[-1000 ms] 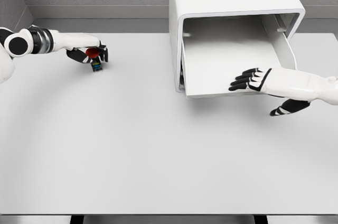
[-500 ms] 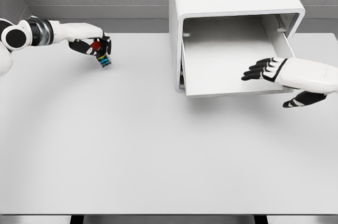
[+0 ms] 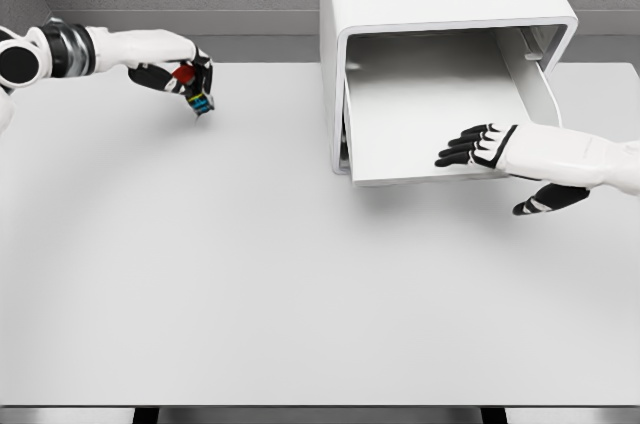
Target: Slide open multi-storey tabletop storage cabinets and put open load switch and slide close multi-storey tabletop storage cabinets
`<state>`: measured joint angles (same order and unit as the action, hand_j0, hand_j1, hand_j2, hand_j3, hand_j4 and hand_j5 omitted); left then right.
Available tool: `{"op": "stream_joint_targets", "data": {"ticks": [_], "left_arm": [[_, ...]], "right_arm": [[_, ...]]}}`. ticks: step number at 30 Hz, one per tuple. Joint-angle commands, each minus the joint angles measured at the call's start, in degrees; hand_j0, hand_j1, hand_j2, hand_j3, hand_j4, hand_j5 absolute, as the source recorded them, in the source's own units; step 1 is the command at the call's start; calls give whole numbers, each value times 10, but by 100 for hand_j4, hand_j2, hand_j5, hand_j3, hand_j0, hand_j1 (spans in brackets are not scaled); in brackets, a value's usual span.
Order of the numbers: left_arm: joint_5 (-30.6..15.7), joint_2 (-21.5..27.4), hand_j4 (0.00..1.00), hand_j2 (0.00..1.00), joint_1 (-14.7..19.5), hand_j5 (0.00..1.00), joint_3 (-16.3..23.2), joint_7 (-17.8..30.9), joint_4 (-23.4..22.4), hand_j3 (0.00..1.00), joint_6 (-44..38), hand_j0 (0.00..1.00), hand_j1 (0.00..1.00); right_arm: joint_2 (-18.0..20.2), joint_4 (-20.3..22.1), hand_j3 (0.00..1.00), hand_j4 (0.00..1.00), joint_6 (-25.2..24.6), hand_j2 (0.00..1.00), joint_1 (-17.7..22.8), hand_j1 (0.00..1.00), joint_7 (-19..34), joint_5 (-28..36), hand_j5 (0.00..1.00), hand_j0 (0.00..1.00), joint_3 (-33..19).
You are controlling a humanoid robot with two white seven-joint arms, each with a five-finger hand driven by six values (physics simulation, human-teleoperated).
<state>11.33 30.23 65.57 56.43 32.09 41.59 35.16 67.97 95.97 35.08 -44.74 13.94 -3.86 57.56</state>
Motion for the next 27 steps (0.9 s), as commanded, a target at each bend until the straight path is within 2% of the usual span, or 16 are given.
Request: {"op": "stream_joint_targets", "data": {"ticks": [1,11,16,19,27], "left_arm": [[-13,10,42,42,0,42,-1,0,24,42,-2,42,42],[-46,55,42,42,-7,42,5,6,113,42,-2,42,42],[-62,82,42,42,-11,42,7,6,163,42,-2,42,42],[-73,88,42,42,-18,42,8,6,186,42,-2,42,42],[-97,119,42,42,-34,42,8,6,258,42,-2,42,42]], "right_arm": [[1,1,100,100,-1,100,0,100,-2,4,100,100,-3],[3,2,100,100,-1,100,0,100,-8,4,100,100,-21],[36,1,100,100,-1,100,-1,100,-23,15,100,100,-68],[84,-6,100,100,-1,100,-1,100,-29,53,100,100,-79],[84,-6,100,100,-1,100,0,100,-27,52,100,100,-76]]}}
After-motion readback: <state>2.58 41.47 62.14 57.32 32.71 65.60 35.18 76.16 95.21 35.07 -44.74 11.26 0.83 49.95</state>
